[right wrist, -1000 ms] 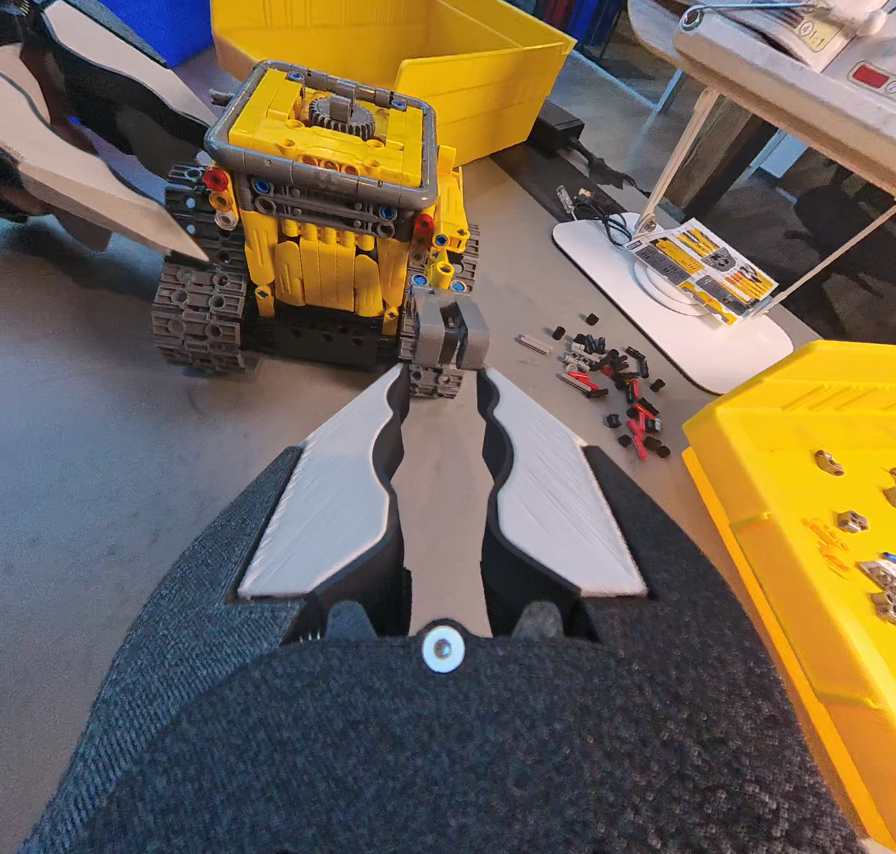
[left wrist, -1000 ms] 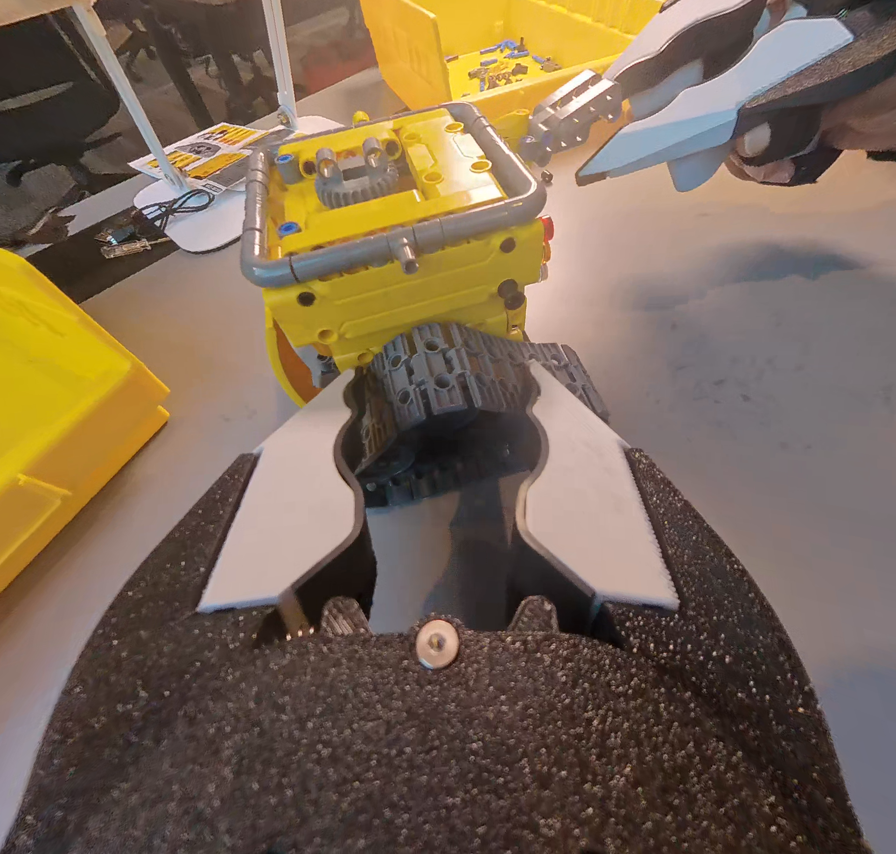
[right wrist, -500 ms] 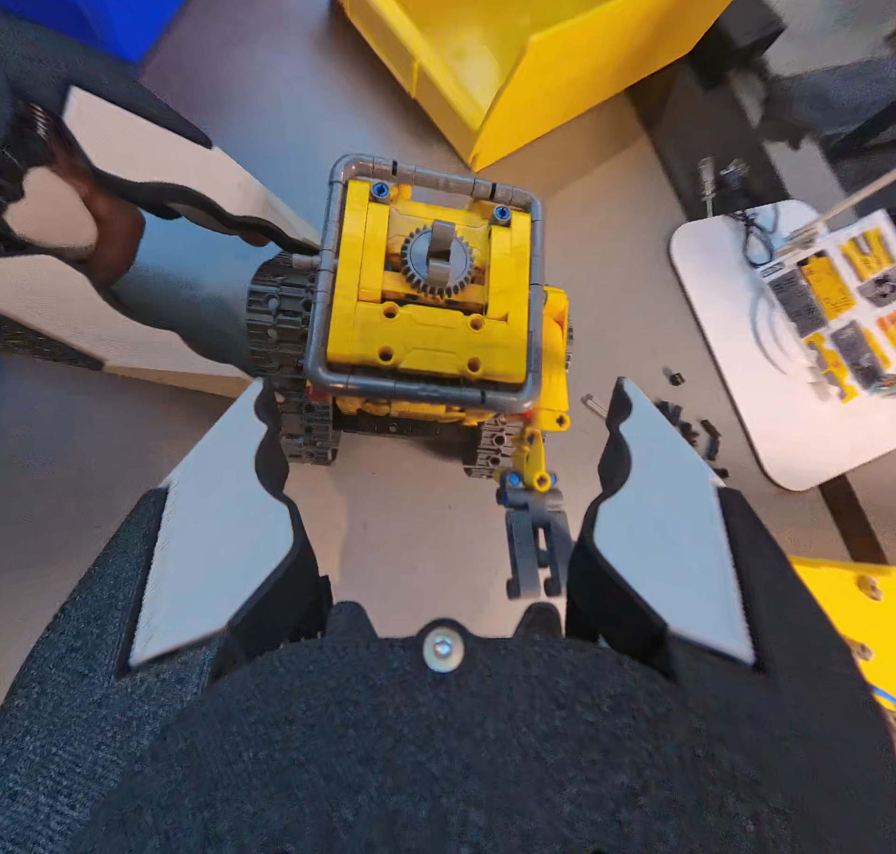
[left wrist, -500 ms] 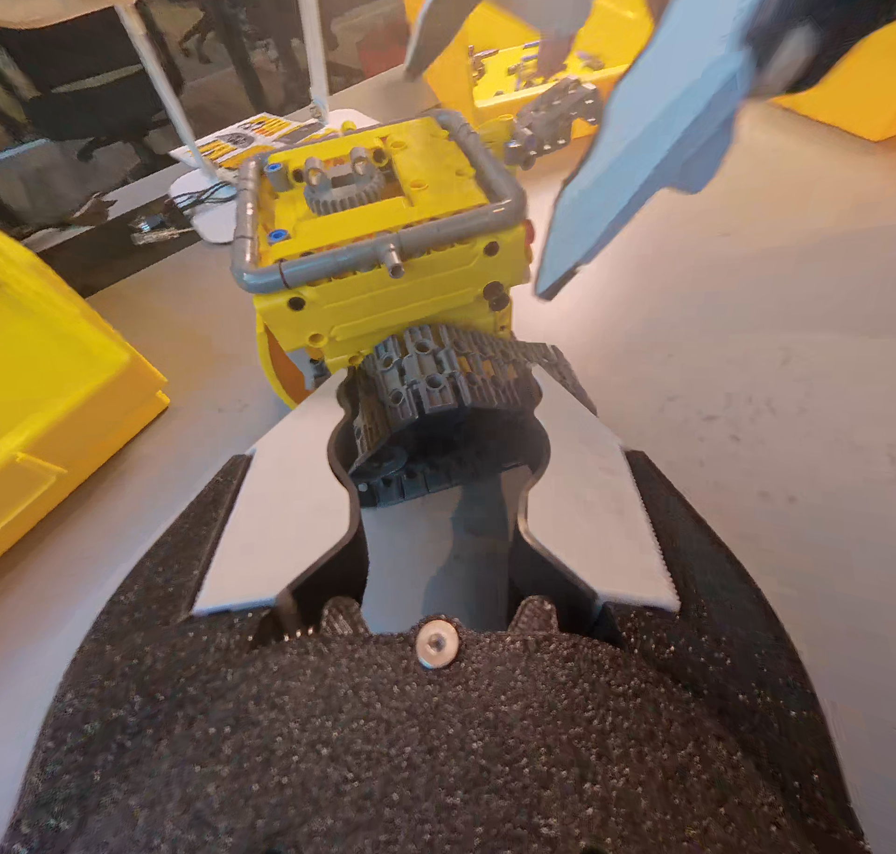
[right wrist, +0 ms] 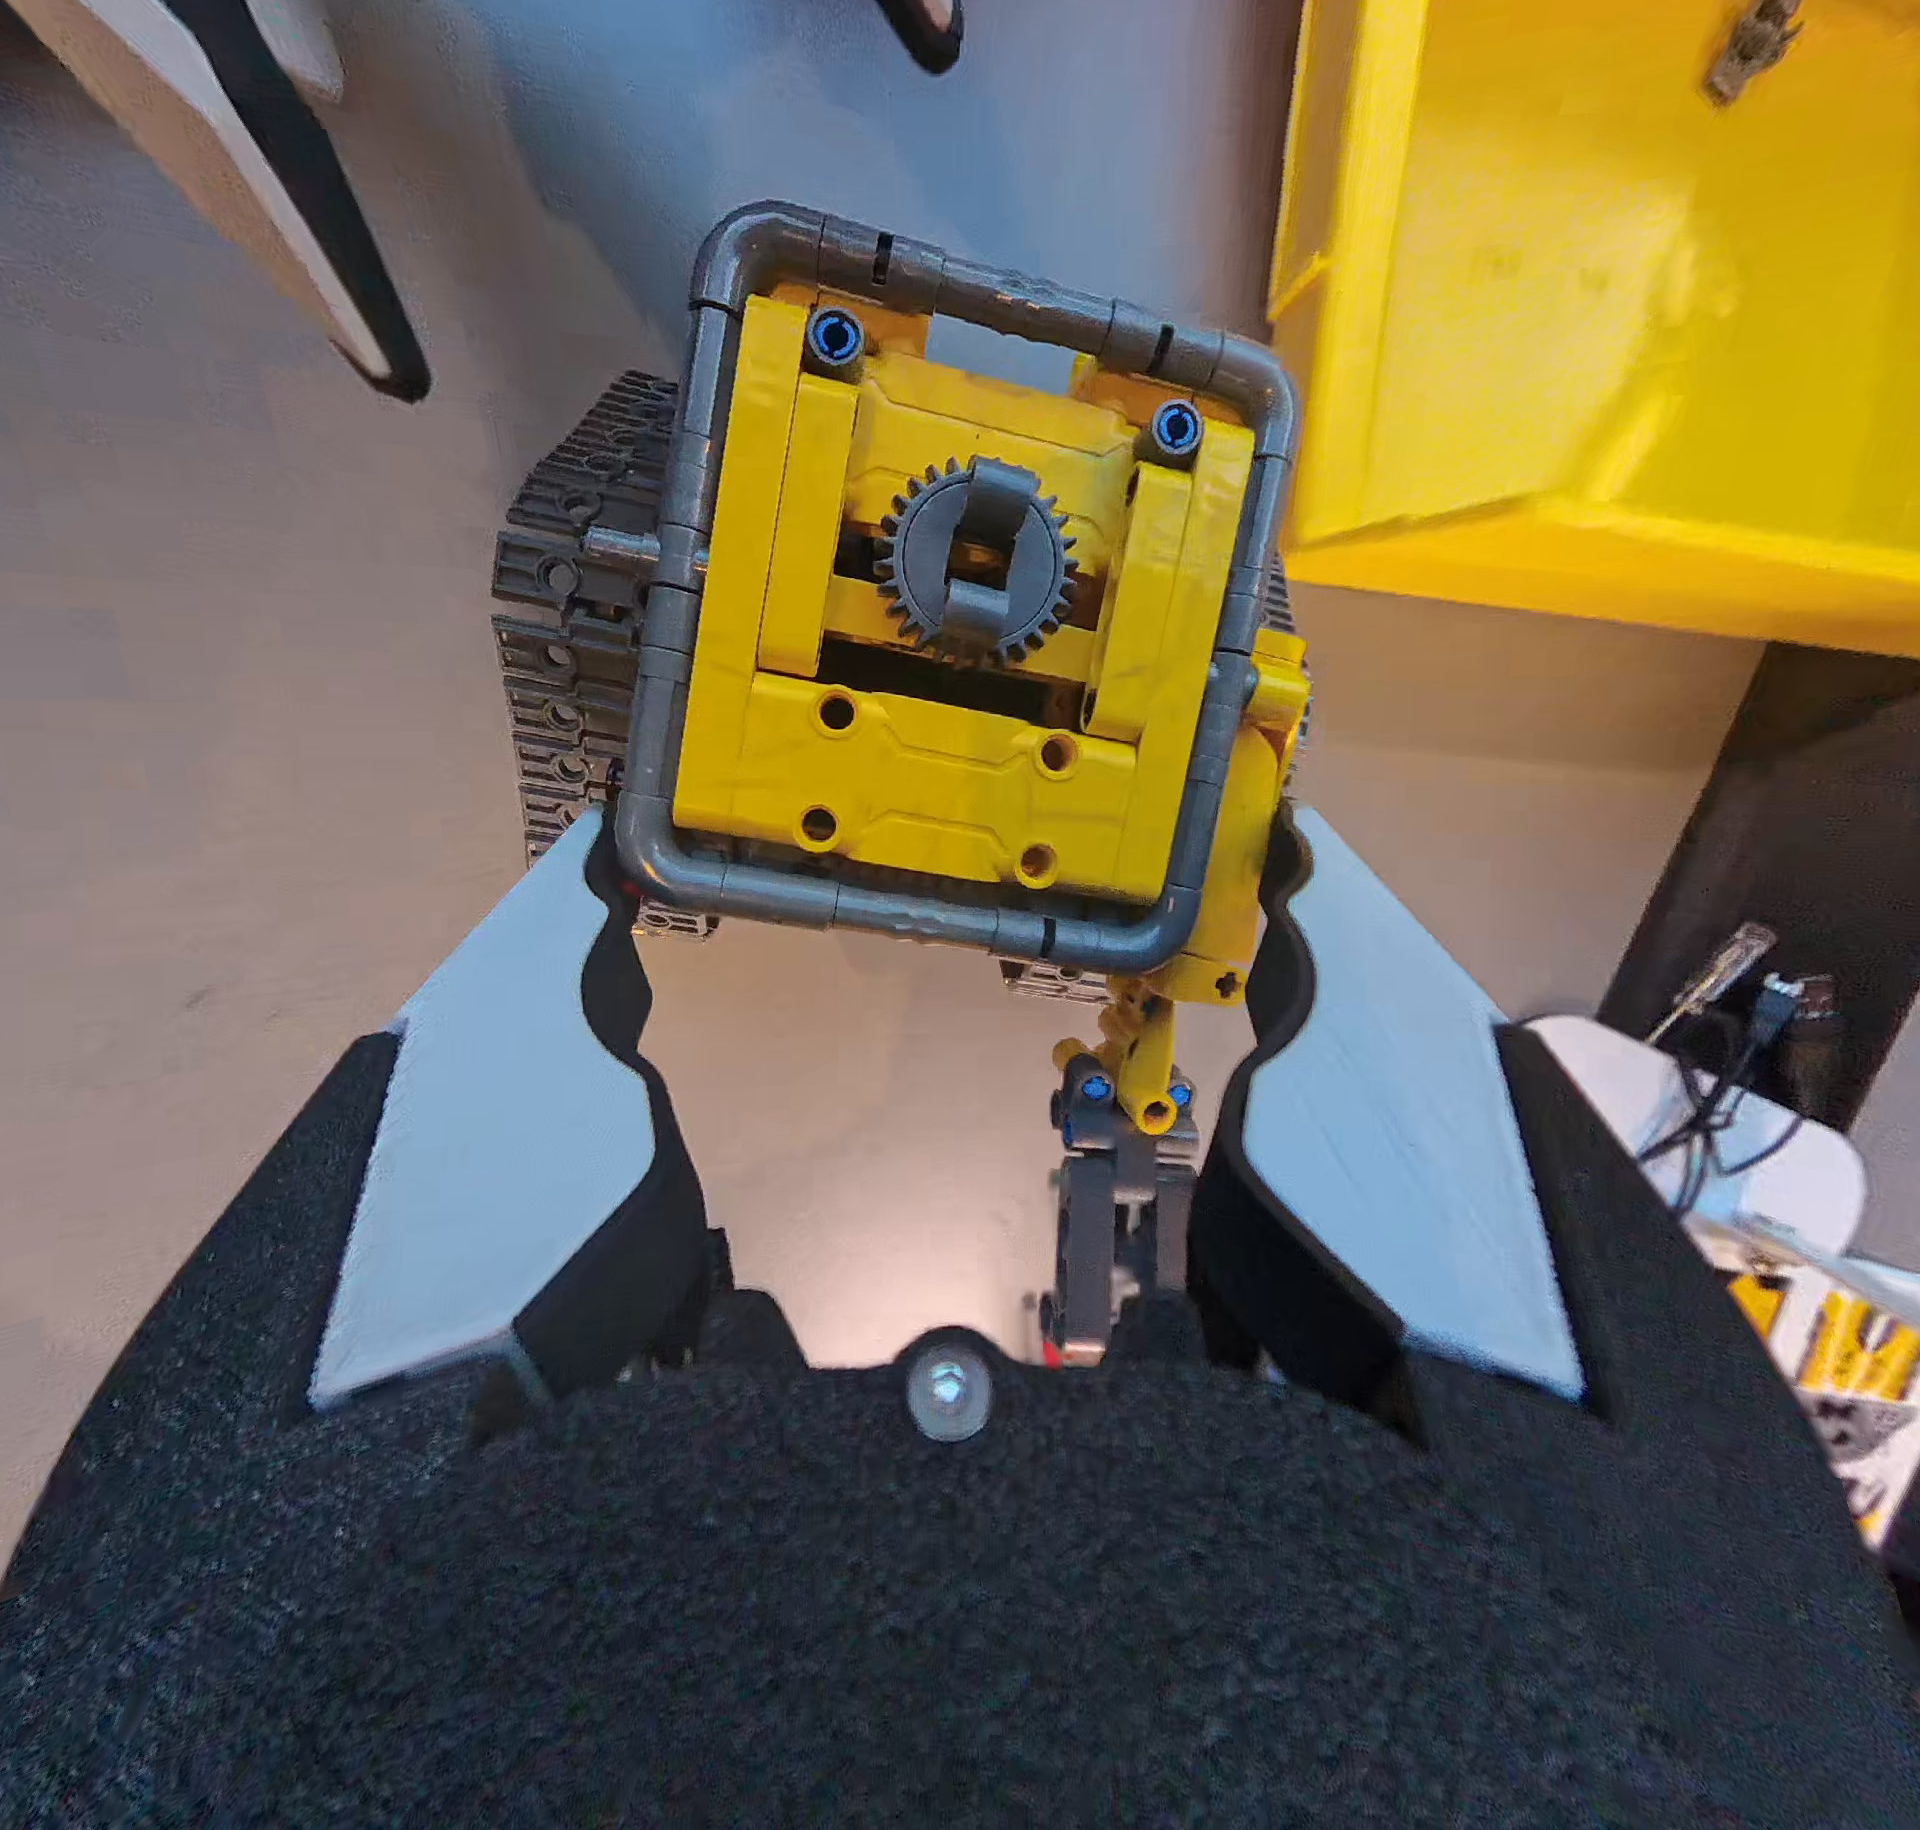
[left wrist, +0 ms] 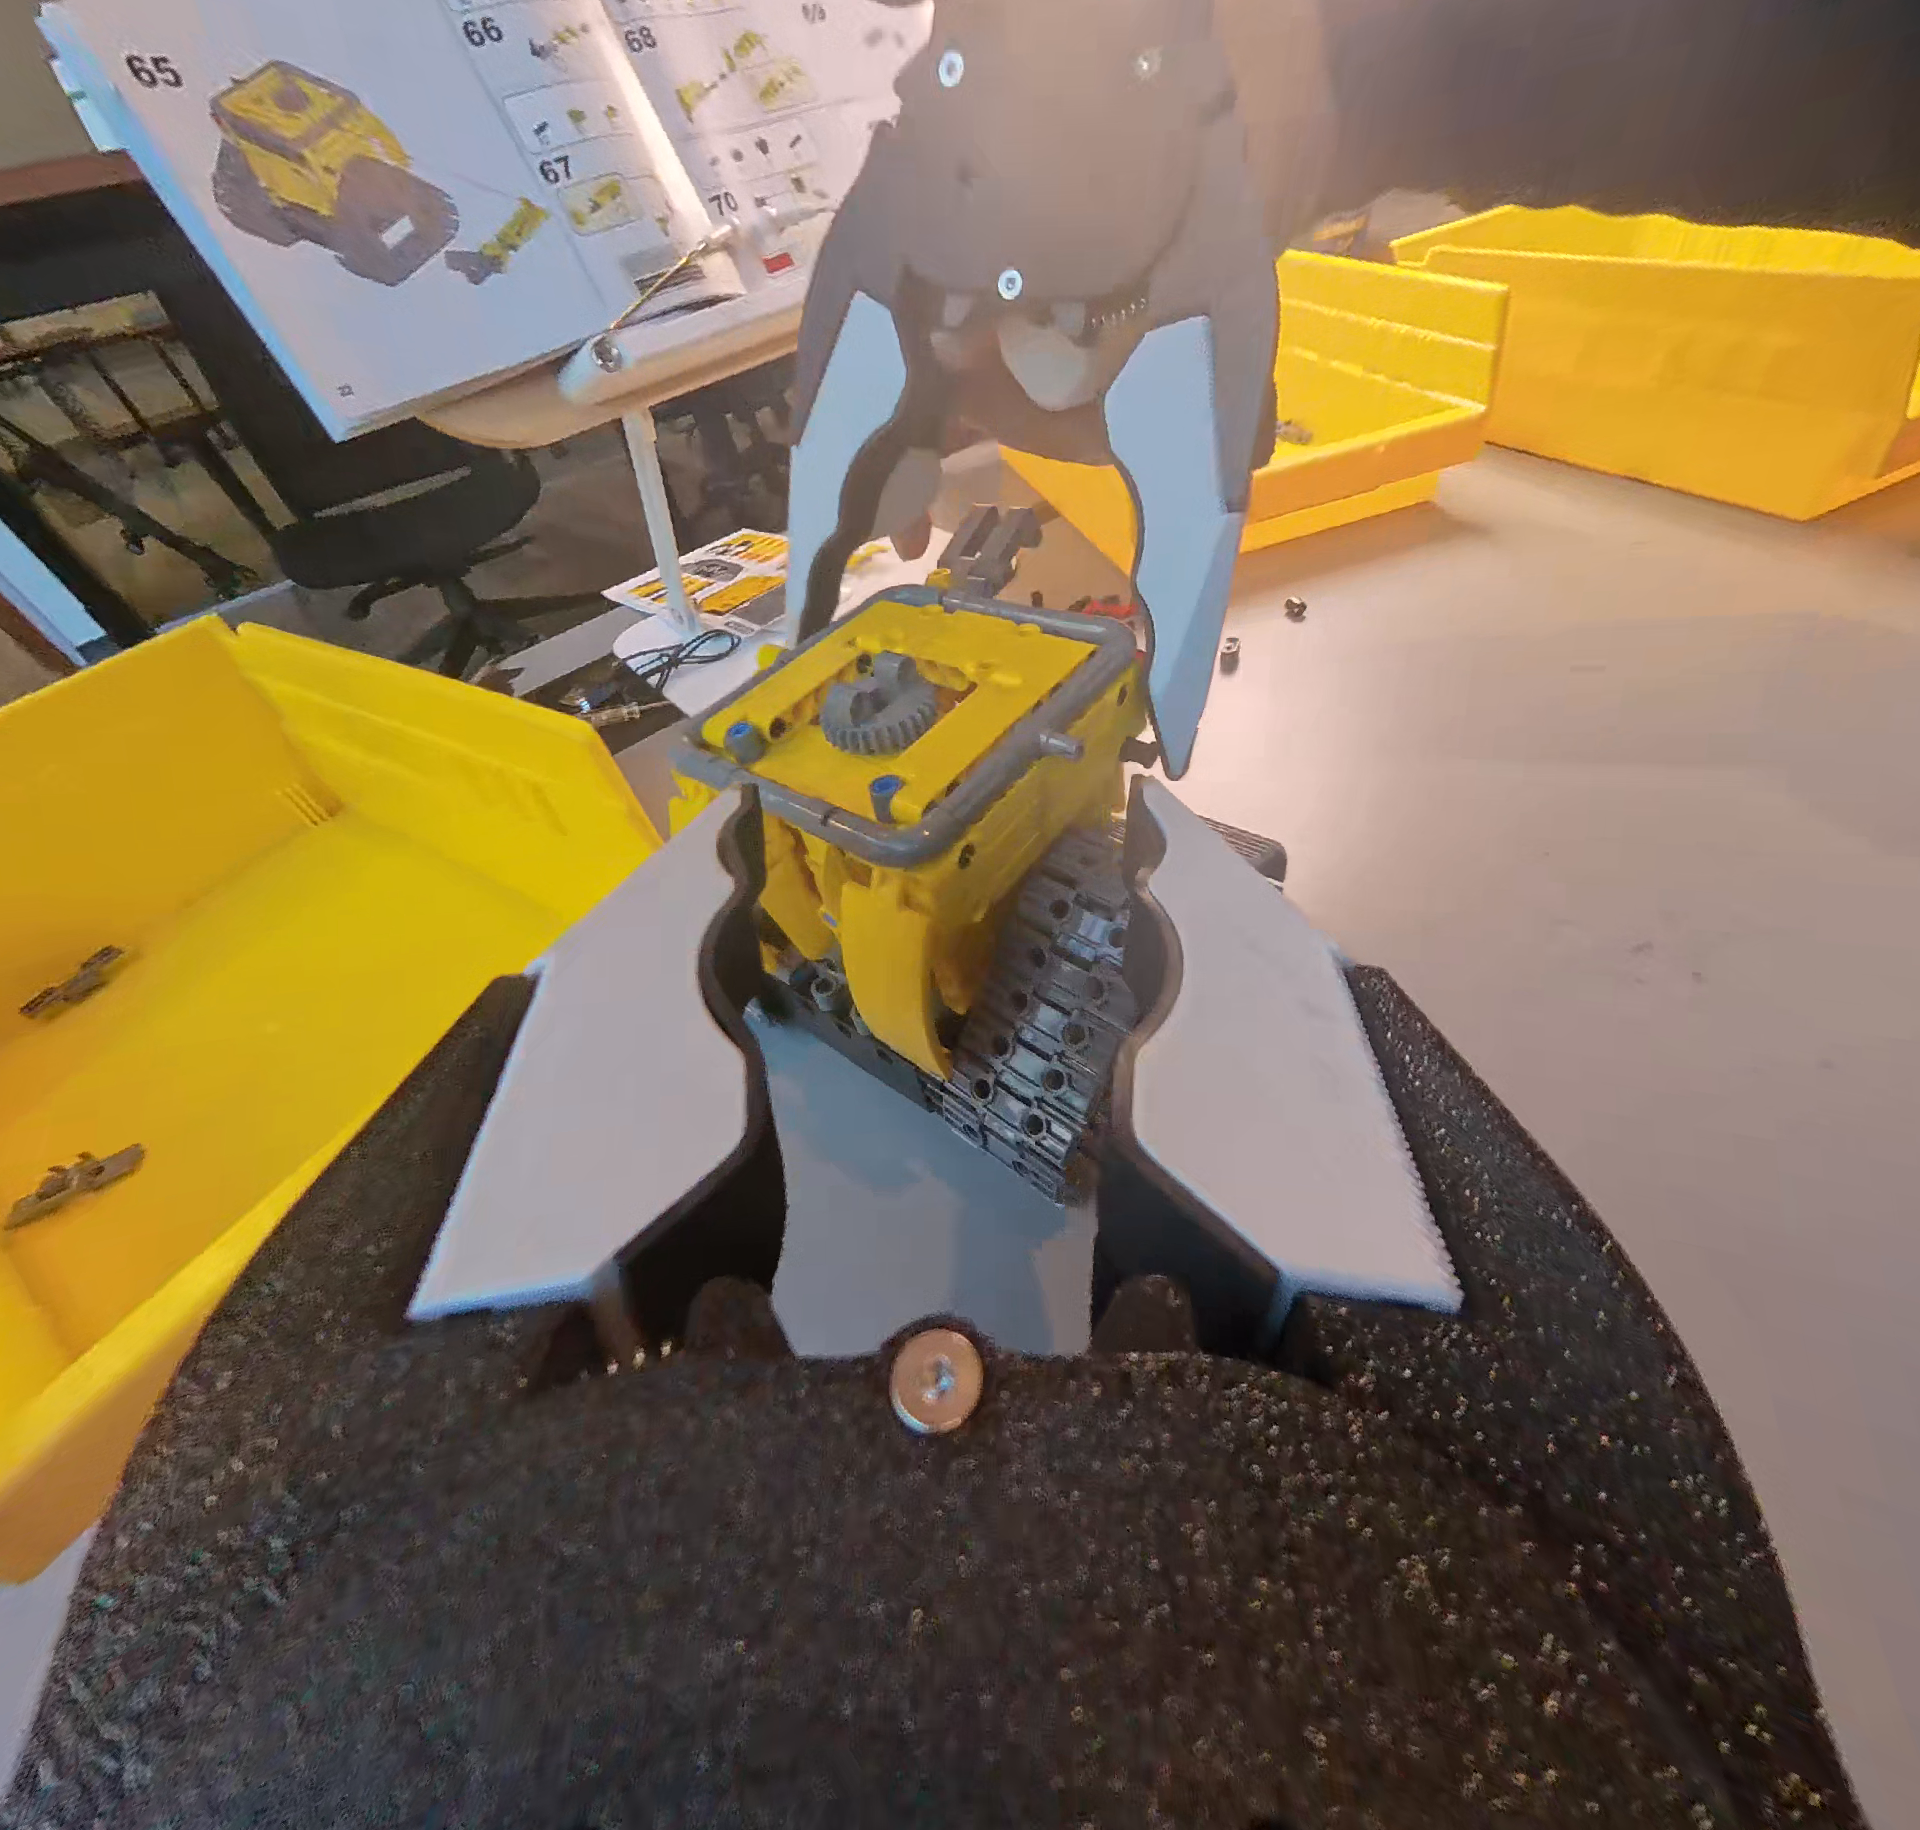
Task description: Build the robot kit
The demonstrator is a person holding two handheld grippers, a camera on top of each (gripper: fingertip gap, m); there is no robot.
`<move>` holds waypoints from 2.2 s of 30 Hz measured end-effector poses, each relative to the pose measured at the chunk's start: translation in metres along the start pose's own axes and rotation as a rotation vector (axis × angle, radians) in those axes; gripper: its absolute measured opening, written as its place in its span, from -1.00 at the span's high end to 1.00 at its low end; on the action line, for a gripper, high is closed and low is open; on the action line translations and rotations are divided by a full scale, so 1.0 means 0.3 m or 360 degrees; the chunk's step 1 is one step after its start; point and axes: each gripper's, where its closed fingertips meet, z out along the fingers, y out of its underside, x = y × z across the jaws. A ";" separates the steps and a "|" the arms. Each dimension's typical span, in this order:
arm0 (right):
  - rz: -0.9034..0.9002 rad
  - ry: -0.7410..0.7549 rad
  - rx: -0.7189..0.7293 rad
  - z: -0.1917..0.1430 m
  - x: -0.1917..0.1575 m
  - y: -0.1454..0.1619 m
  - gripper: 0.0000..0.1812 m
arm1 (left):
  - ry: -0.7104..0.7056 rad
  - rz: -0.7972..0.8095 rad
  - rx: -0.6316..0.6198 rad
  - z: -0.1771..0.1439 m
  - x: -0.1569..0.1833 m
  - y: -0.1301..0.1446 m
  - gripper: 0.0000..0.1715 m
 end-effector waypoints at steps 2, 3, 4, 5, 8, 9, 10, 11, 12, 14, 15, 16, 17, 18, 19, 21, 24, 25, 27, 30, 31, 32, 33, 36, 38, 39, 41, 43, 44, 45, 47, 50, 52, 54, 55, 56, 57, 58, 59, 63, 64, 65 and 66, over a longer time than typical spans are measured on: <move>-0.0043 0.0028 -0.0018 0.005 0.035 -0.012 -0.29 | -0.0019 -0.0017 -0.0046 0.005 -0.012 0.025 0.18; -0.0042 0.0052 -0.0024 0.006 0.049 -0.014 -0.27 | -0.0024 -0.0029 -0.0065 0.008 -0.015 0.036 0.18; -0.0028 0.0082 -0.0028 0.006 0.061 -0.014 -0.26 | -0.0030 -0.0041 -0.0089 0.013 -0.017 0.048 0.19; -0.0022 0.0107 -0.0023 0.003 0.067 -0.013 -0.25 | -0.0043 -0.0045 -0.0111 0.018 -0.020 0.059 0.19; 0.0007 0.0183 0.0023 -0.011 0.067 -0.010 -0.22 | -0.0056 -0.0031 -0.0171 0.027 -0.018 0.085 0.21; 0.0015 0.0204 0.0047 -0.017 0.065 -0.013 -0.19 | -0.0067 -0.0025 -0.0191 0.032 -0.019 0.094 0.21; 0.0023 0.0218 0.0060 -0.019 0.063 -0.013 -0.17 | -0.0080 -0.0010 -0.0211 0.036 -0.021 0.102 0.21; 0.0026 0.0227 0.0067 -0.017 0.063 -0.013 -0.17 | -0.0094 0.0007 -0.0228 0.039 -0.023 0.110 0.22; 0.0021 0.0233 0.0067 -0.014 0.064 -0.013 -0.18 | -0.0109 0.0023 -0.0236 0.042 -0.026 0.115 0.23; 0.0017 0.0222 0.0052 -0.011 0.066 -0.013 -0.19 | -0.0130 0.0045 -0.0241 0.045 -0.031 0.121 0.24; 0.0025 0.0206 0.0035 -0.010 0.066 -0.012 -0.21 | -0.0136 0.0049 -0.0245 0.046 -0.033 0.125 0.26; 0.0044 0.0183 0.0014 -0.009 0.066 -0.009 -0.23 | -0.0141 0.0045 -0.0251 0.046 -0.036 0.130 0.27; 0.0048 0.0152 0.0000 -0.009 0.064 -0.008 -0.26 | -0.0147 0.0036 -0.0255 0.047 -0.039 0.135 0.27; 0.0058 0.0116 0.0002 -0.010 0.061 -0.012 -0.29 | -0.0149 0.0024 -0.0252 0.048 -0.043 0.137 0.27; 0.0064 0.0086 -0.0007 -0.011 0.060 -0.014 -0.31 | -0.0149 0.0010 -0.0246 0.048 -0.046 0.137 0.27; 0.0098 -0.0004 0.0000 -0.009 0.045 -0.026 -0.38 | -0.0136 -0.0029 -0.0220 0.049 -0.049 0.135 0.25; 0.0061 0.0003 -0.0051 0.010 0.053 -0.027 -0.33 | -0.0103 -0.0068 -0.0188 0.051 -0.050 0.128 0.17; 0.0031 0.0011 -0.0059 0.012 0.054 -0.029 -0.32 | -0.0104 -0.0058 -0.0181 0.048 -0.054 0.121 0.14; 0.0006 0.0008 -0.0039 0.010 0.047 -0.036 -0.31 | -0.0130 -0.0010 -0.0150 0.031 -0.068 0.082 0.12; -0.0048 -0.0016 0.0030 0.016 0.016 -0.059 -0.31 | -0.0109 0.0101 -0.0154 0.007 -0.082 0.002 0.00; -0.0069 -0.0021 0.0040 0.018 0.006 -0.068 -0.30 | -0.0077 0.0134 -0.0234 0.010 -0.086 -0.002 -0.09; -0.0083 -0.0022 0.0041 0.020 -0.002 -0.076 -0.30 | -0.0037 0.0158 -0.0328 0.016 -0.089 0.000 -0.17; -0.0099 -0.0011 0.0045 0.020 -0.006 -0.084 -0.31 | -0.0001 0.0178 -0.0414 0.025 -0.095 0.002 -0.25; -0.0132 0.0099 0.0105 0.001 -0.012 -0.097 -0.23 | 0.0149 0.0223 -0.0675 0.051 -0.099 0.019 -0.39; -0.0050 0.0150 0.0238 -0.044 -0.034 -0.104 -0.22 | 0.0280 0.0240 -0.0841 0.062 -0.094 0.044 -0.42; 0.0007 0.0166 0.0312 -0.074 -0.053 -0.099 -0.23 | 0.0356 0.0221 -0.0926 0.064 -0.087 0.062 -0.43; 0.0092 0.0222 0.0447 -0.135 -0.100 -0.069 -0.23 | 0.0487 0.0202 -0.1075 0.068 -0.072 0.101 -0.45; 0.0179 0.0259 0.0558 -0.182 -0.174 -0.021 -0.21 | 0.0553 0.0231 -0.1210 0.077 -0.071 0.145 -0.44; 0.0227 0.0262 0.0606 -0.196 -0.222 0.008 -0.19 | 0.0584 0.0250 -0.1267 0.083 -0.067 0.165 -0.39; 0.0278 0.0262 0.0639 -0.204 -0.272 0.042 -0.17 | 0.0604 0.0255 -0.1272 0.097 -0.062 0.167 -0.37; 0.0372 0.0267 0.0659 -0.208 -0.373 0.123 -0.14 | 0.0622 0.0261 -0.1240 0.125 -0.050 0.152 -0.26; 0.0523 0.0300 0.0686 -0.223 -0.503 0.238 -0.11 | 0.0644 0.0299 -0.1222 0.138 -0.027 0.145 -0.25; 0.0632 0.0354 0.0755 -0.251 -0.562 0.295 -0.07 | 0.0661 0.0298 -0.1190 0.133 -0.010 0.140 -0.24; 0.0728 0.0415 0.0861 -0.287 -0.601 0.331 -0.02 | 0.0663 0.0305 -0.1161 0.121 0.004 0.135 -0.24; 0.0763 0.0449 0.0917 -0.304 -0.613 0.343 -0.01 | 0.0663 0.0314 -0.1145 0.112 0.009 0.131 -0.24; 0.0789 0.0486 0.0970 -0.319 -0.619 0.353 0.01 | 0.0661 0.0316 -0.1125 0.103 0.014 0.123 -0.24; 0.0808 0.0518 0.1022 -0.331 -0.622 0.359 0.02 | 0.0655 0.0307 -0.1107 0.093 0.017 0.112 -0.24; 0.0823 0.0541 0.1073 -0.341 -0.621 0.361 0.04 | 0.0648 0.0294 -0.1092 0.081 0.017 0.098 -0.24; 0.0832 0.0554 0.1117 -0.348 -0.619 0.361 0.05 | 0.0643 0.0283 -0.1081 0.067 0.015 0.083 -0.24; 0.0808 0.0563 0.1146 -0.345 -0.608 0.350 0.07 | 0.0583 0.0232 -0.1021 0.016 -0.020 0.005 -0.23; 0.0795 0.0562 0.1141 -0.341 -0.608 0.346 0.07 | 0.0564 0.0226 -0.1002 0.004 -0.033 -0.014 -0.23; 0.0786 0.0557 0.1136 -0.336 -0.609 0.342 0.08 | 0.0541 0.0225 -0.0986 -0.008 -0.049 -0.031 -0.23; 0.0779 0.0550 0.1130 -0.331 -0.612 0.339 0.08 | 0.0518 0.0225 -0.0975 -0.022 -0.066 -0.046 -0.23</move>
